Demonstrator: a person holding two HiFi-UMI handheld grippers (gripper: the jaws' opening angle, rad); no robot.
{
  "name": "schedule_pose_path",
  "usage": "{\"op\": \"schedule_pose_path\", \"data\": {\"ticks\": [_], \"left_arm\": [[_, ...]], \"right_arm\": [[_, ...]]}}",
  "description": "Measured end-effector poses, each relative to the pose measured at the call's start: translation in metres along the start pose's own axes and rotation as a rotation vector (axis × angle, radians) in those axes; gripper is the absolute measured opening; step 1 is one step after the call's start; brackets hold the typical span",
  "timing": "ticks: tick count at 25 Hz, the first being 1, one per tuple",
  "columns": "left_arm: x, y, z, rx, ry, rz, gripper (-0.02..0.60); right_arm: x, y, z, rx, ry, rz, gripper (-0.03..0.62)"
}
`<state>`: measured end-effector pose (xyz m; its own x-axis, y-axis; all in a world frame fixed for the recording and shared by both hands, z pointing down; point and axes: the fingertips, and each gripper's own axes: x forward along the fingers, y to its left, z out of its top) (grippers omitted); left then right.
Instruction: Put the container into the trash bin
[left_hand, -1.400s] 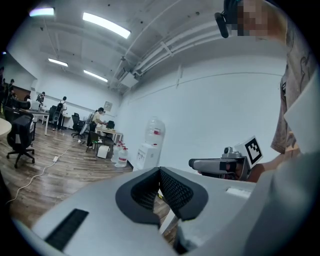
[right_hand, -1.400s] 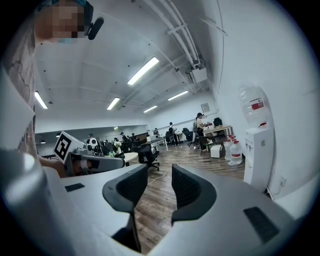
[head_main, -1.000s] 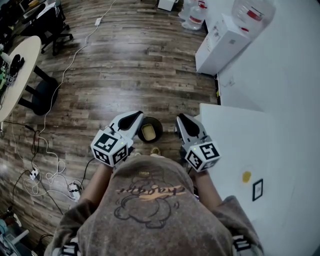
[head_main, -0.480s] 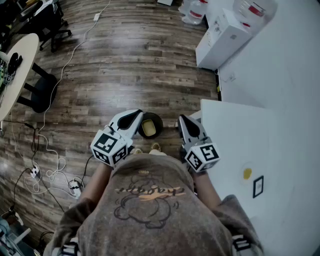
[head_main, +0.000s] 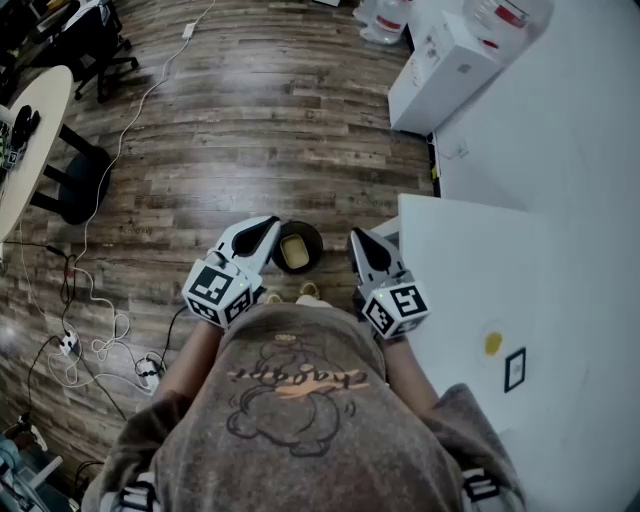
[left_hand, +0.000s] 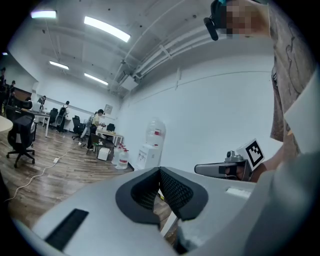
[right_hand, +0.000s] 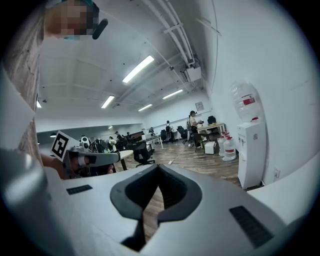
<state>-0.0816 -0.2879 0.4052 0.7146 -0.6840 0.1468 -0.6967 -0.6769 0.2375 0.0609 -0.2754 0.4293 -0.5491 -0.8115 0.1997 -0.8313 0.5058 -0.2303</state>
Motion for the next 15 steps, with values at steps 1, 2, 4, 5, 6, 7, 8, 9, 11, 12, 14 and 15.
{"op": "schedule_pose_path", "data": {"ticks": [1,2,4,5,6,7,8,9,11,12,14,15], "left_arm": [[0.0,0.002,-0.002,-0.004,-0.002,0.005,0.003],[0.0,0.005,-0.004,-0.008,-0.003,0.011,0.003],[0.0,0.009,-0.009,-0.015,-0.002,0.021,0.003],[0.0,0.011,-0.012,-0.017,-0.001,0.025,0.003],[0.001,0.012,-0.015,-0.02,0.001,0.029,0.003],[0.0,0.013,-0.019,-0.023,0.002,0.033,0.003],[0.0,0.015,-0.021,-0.027,0.004,0.038,0.003],[-0.001,0.017,-0.023,-0.031,0.006,0.044,0.003],[-0.002,0.02,-0.026,-0.04,0.009,0.054,0.003],[-0.001,0.022,-0.027,-0.044,0.01,0.058,0.003],[0.0,0.024,-0.029,-0.051,0.012,0.061,0.003],[0.0,0.024,-0.03,-0.052,0.013,0.062,0.003]], "right_arm": [[0.001,-0.001,-0.003,-0.004,0.004,0.001,0.002],[0.003,0.0,-0.005,-0.007,0.007,0.003,0.002],[0.007,0.0,-0.01,-0.012,0.016,0.008,0.002],[0.008,0.0,-0.014,-0.012,0.021,0.011,0.002],[0.01,0.0,-0.017,-0.011,0.026,0.015,0.002],[0.011,0.0,-0.02,-0.01,0.032,0.018,0.002],[0.013,0.001,-0.023,-0.007,0.038,0.018,0.002],[0.014,0.002,-0.024,-0.004,0.044,0.015,0.002],[0.016,0.001,-0.026,0.0,0.05,0.012,0.002],[0.017,0.0,-0.029,-0.002,0.05,0.013,0.002],[0.019,-0.001,-0.032,-0.008,0.057,0.013,0.002],[0.02,-0.001,-0.032,-0.01,0.064,0.012,0.002]]}}
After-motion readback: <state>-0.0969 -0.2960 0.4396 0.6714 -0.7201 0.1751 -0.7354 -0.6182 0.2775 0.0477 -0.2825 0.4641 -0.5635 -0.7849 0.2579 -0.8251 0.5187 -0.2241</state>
